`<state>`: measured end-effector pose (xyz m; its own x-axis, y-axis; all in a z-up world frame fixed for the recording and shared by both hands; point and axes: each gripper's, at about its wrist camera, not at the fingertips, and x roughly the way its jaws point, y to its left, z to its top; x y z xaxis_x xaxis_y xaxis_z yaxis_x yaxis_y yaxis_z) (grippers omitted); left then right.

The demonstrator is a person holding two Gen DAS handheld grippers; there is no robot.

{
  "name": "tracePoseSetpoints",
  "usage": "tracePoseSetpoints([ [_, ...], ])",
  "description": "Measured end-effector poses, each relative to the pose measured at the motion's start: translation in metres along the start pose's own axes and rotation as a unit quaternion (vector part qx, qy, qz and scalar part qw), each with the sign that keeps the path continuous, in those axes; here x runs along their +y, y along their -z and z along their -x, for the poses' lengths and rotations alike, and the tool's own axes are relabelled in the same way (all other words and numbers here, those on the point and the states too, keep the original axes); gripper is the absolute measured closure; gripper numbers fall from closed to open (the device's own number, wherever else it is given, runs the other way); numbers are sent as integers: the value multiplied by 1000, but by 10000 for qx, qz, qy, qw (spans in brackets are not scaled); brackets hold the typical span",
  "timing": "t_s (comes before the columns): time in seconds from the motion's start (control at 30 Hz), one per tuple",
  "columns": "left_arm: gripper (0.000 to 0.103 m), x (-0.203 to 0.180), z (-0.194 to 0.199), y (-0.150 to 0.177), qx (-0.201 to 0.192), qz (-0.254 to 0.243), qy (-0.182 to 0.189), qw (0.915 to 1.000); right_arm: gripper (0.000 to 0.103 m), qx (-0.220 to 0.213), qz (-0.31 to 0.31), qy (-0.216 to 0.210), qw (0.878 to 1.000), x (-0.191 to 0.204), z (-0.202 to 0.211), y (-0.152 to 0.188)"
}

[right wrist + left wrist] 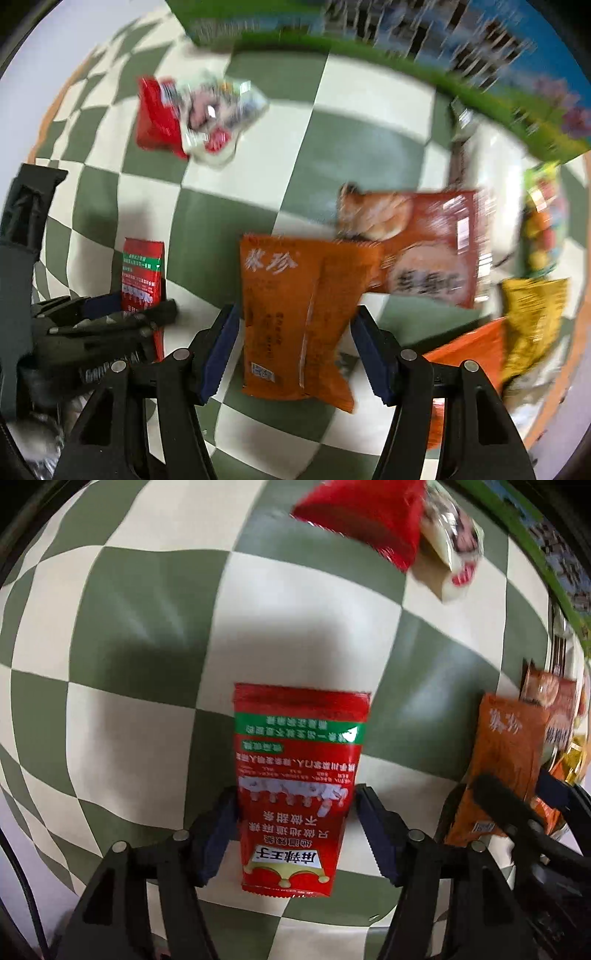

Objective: Organize snacks
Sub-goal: 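Grasp the red sauce sachet with left tool while right grasps orange packet, then lower both packets into the box and open both tools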

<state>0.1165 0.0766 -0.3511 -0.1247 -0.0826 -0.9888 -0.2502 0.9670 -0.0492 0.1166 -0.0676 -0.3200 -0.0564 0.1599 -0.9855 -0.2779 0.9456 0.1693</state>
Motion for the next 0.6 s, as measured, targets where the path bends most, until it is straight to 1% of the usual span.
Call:
tracePoseSetpoints([
  [0.03, 39, 0, 0, -2, -13, -42, -35, 10000, 37, 97, -139, -81, 9998, -2, -9, 0],
  [0.07, 41, 0, -1, 1, -31, -35, -79, 10000, 38, 51, -256, -134, 9996, -5, -14, 1],
  [0.1, 45, -3, 0, 3, -74, -4, -144, 9999, 43, -8, -273, -97, 9996, -5, -15, 2],
  [0.13, 50, -10, 1, 5, -120, 15, -209, 9997, 44, -42, -279, -79, 9996, -8, -15, 3],
  [0.23, 57, -12, 5, 16, -220, 44, -210, 9995, 50, -124, -265, -90, 9995, -14, -8, 12],
  [0.3, 59, -9, 8, 22, -291, 45, -208, 9994, 51, -167, -334, -175, 9991, -32, 3, 21],
  [0.37, 59, -8, 13, 27, -333, 60, -145, 9993, 52, -199, -386, -249, 9987, -47, 18, 22],
  [0.4, 59, -17, 21, 20, -365, 53, -100, 9993, 52, -224, -435, -339, 9982, -53, 24, 22],
  [0.47, 59, -14, 35, 24, -477, 18, -32, 9989, 52, -311, -506, -503, 9970, -61, 40, 29],
  [0.5, 60, -15, 44, 27, -535, -2, 38, 9986, 52, -348, -545, -585, 9962, -74, 50, 30],
  [0.6, 60, -21, 78, 31, -768, -59, 304, 9966, 52, -541, -670, -972, 9915, -85, 79, 36],
])
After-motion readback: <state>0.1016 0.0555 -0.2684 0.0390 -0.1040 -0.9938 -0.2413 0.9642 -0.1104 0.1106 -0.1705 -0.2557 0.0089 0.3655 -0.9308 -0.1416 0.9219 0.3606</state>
